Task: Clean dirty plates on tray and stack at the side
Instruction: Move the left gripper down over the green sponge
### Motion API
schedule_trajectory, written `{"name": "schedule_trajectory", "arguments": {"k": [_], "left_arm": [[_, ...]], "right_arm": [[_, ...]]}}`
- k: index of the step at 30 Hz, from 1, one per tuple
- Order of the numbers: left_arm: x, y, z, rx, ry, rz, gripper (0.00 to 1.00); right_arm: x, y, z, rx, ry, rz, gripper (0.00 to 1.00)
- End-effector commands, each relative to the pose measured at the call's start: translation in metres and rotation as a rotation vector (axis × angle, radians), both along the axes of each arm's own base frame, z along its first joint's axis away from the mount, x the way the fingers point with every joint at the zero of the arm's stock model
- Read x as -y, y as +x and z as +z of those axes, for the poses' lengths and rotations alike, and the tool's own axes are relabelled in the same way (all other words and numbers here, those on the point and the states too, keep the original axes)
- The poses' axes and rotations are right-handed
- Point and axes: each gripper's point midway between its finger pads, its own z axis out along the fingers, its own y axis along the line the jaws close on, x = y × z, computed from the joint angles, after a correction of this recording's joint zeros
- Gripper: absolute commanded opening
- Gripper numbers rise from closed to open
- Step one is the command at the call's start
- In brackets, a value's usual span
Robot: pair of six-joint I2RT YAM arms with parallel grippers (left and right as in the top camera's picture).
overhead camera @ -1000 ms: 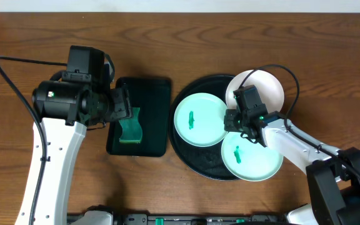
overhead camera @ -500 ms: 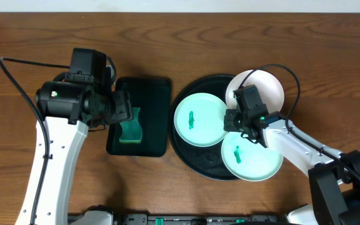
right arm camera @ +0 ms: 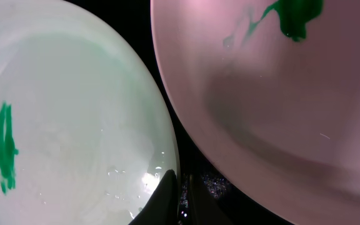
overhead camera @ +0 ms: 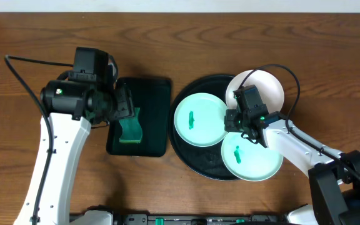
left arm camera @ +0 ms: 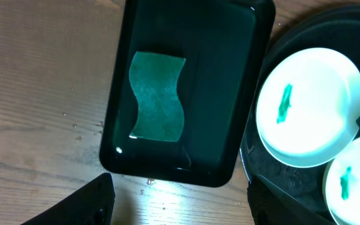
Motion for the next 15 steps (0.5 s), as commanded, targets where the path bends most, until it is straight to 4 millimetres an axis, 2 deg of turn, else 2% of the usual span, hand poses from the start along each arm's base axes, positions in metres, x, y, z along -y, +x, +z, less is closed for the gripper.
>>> {"name": "schedule_trajectory", "arguments": {"k": [1,7,15], "left_arm": [[-0.003,0.0017,-0.0091,-0.029,0.014,0.003,0.69],[-0.0027,0.0041,-0.0178,-0.061,0.017,0.004,0.69],[-0.0027,0.0043,-0.0186,-0.064,0.018,0.004,0.69]], "right_arm": [[-0.0001,0.0014,0.0037,0.016,-0.008,0.002,0.06],[0.0,0.0013,0.0036,0.016,-0.009,0.002,0.06],[0.0,0.0012,0.0034,0.016,-0.008,0.002,0.08]]}}
